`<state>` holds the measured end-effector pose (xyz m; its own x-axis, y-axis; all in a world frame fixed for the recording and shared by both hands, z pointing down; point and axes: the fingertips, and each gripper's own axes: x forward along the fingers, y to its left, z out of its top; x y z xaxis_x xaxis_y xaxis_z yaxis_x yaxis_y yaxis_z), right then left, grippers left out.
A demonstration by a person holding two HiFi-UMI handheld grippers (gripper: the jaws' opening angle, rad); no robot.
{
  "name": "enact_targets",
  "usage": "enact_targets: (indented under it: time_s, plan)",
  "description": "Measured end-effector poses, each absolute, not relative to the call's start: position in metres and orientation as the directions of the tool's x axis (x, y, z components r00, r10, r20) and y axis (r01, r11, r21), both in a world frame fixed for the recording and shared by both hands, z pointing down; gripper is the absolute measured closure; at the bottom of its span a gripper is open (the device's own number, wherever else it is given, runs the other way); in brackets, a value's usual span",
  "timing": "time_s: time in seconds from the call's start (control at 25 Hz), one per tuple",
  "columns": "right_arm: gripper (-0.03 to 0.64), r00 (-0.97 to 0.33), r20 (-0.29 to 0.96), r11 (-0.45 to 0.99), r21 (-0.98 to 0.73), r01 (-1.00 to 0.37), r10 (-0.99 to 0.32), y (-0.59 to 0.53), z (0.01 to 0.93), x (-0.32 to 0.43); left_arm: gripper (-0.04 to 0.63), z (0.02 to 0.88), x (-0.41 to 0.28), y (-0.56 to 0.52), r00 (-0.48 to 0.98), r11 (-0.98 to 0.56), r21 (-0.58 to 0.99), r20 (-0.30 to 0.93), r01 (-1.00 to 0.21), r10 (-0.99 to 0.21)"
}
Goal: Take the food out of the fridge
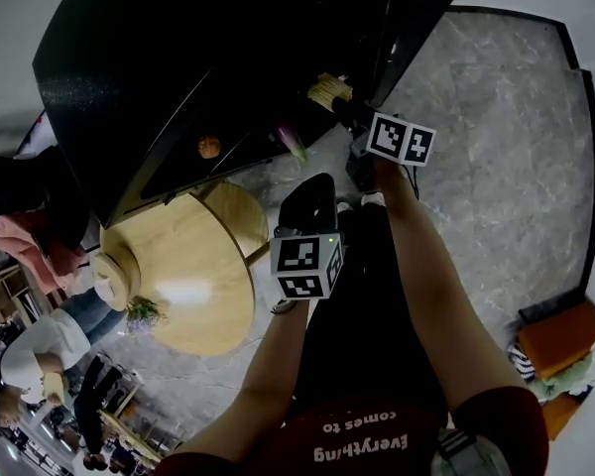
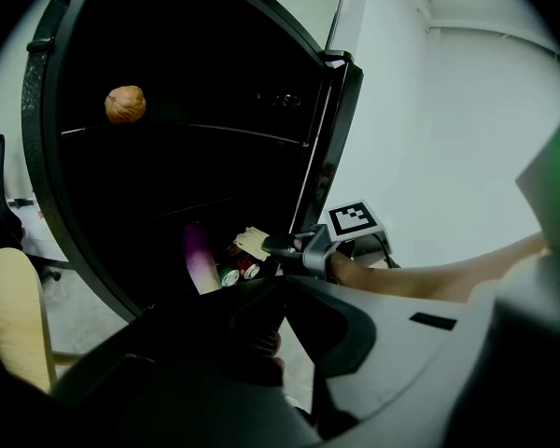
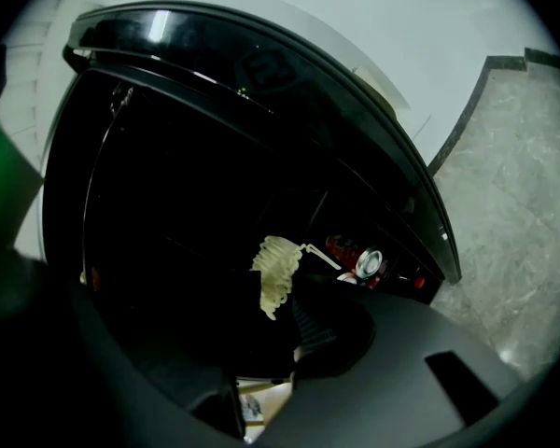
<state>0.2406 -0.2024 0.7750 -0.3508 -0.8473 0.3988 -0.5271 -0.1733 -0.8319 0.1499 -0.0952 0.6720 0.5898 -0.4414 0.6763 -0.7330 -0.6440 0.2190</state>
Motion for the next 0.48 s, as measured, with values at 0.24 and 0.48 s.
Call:
enact_targets:
  time_s: [0.24, 0.48]
  plan:
    - [0.564, -0.332, 0.297, -0.149, -0.902, -0.406, -0.895, -0.206, 0.765, 0.245, 0.594, 0.676, 0.15, -0.096, 0.587, -0.647, 0.218, 0.683, -0.731, -0.434]
    - [0.575, -0.348, 0.252, -0.118, -0.924, -0.363, -0.903, -0.198, 0.749, 0.242, 0.594, 0.66, 0.152, -0.104, 0.597, -0.65, 0.211, 0.66, -0.73, -0.456]
